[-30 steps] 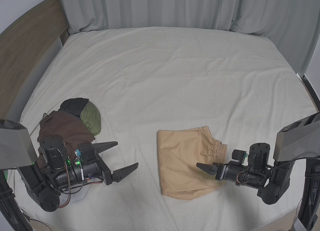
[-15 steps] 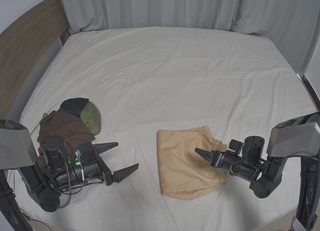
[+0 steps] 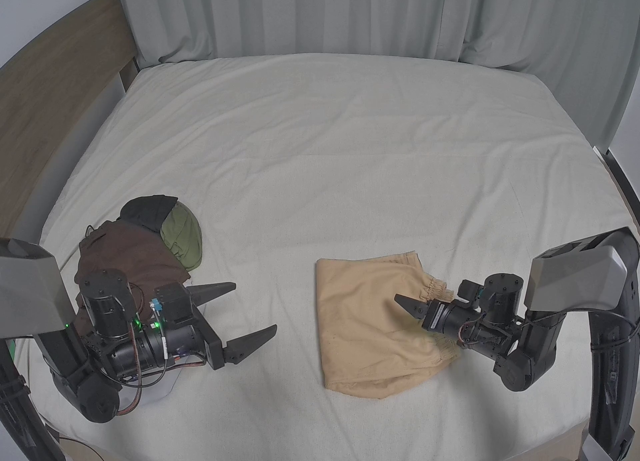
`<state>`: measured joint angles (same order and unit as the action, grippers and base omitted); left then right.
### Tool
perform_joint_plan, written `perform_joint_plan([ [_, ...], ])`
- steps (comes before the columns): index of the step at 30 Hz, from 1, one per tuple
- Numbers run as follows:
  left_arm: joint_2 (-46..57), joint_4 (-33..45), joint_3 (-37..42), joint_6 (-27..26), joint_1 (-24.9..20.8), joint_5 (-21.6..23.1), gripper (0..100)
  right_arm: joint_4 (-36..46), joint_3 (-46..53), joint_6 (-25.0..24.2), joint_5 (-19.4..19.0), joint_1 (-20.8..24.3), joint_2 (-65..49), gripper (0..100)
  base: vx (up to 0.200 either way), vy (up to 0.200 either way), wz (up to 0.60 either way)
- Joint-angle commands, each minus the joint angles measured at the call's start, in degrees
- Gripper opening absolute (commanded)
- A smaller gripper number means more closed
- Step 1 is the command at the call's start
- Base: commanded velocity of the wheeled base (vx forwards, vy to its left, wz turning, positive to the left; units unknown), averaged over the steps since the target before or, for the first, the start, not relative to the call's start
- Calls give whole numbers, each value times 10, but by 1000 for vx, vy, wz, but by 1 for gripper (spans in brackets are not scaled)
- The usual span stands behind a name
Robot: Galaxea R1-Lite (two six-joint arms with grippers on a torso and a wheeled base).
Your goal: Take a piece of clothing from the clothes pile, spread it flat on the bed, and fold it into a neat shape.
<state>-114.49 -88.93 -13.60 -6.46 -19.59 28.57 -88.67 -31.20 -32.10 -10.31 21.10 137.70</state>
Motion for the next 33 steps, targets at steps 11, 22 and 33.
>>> perform_joint_plan([
  [11,1,0,0,0,2,0,100,1,-35,-2,28,-8,29,100,0,0,0],
  [22,-1,0,2,0,2,0,100,0,0,-2,23,-2,9,100,0,0,0],
  [33,-1,0,3,-1,2,0,100,2,111,28,-41,-7,-93,100,0,0,0],
])
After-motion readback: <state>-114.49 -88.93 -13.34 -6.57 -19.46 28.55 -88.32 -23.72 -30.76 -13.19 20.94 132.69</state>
